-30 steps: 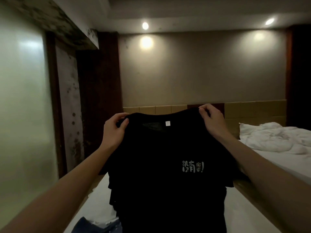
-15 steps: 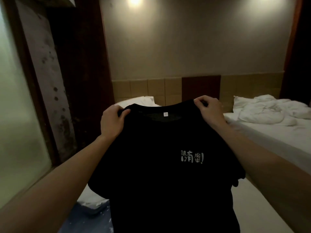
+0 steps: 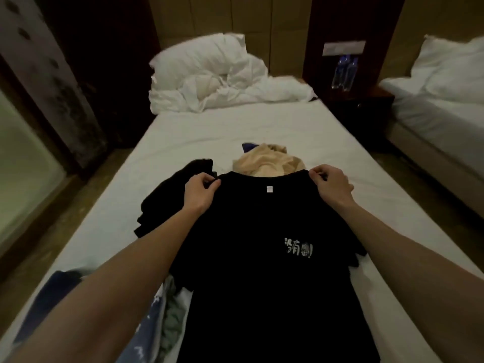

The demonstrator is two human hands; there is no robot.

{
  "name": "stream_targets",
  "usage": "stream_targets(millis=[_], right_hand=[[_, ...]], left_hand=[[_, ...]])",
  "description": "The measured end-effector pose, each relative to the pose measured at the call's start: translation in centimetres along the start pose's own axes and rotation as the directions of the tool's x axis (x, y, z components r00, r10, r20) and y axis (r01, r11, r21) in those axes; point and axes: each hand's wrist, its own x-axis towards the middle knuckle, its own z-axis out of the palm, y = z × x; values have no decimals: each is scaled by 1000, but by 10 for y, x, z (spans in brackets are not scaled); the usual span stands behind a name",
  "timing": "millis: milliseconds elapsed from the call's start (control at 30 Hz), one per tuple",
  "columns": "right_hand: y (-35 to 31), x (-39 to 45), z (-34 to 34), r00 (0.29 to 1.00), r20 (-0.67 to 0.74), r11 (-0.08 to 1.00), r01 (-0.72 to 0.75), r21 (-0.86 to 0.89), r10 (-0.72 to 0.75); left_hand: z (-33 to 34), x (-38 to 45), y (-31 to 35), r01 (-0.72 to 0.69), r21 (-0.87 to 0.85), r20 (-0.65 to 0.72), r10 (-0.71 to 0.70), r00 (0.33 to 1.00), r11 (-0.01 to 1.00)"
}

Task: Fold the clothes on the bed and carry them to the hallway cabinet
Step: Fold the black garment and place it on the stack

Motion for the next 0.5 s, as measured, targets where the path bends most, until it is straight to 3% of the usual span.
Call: stream_targets(millis=[167,300,433,500], right_hand=[[37,13,46,996,18,995,-84,-48,85],[52,15,54,994,80,996,-72,-51,76],[60,-2,48,988,110,993,-113,12,111],[69,-13,41,980,150,989,-121,-84,133]], left_hand=[[35,15,-37,4,5,-4,-4,1000,1000],[24,-2,-57,-92,105,-61,99,993,990],[-7,-36,-80,-171,351,-70,207,976,921],[-25,-51,-95,-137,478,-24,169,985,868]])
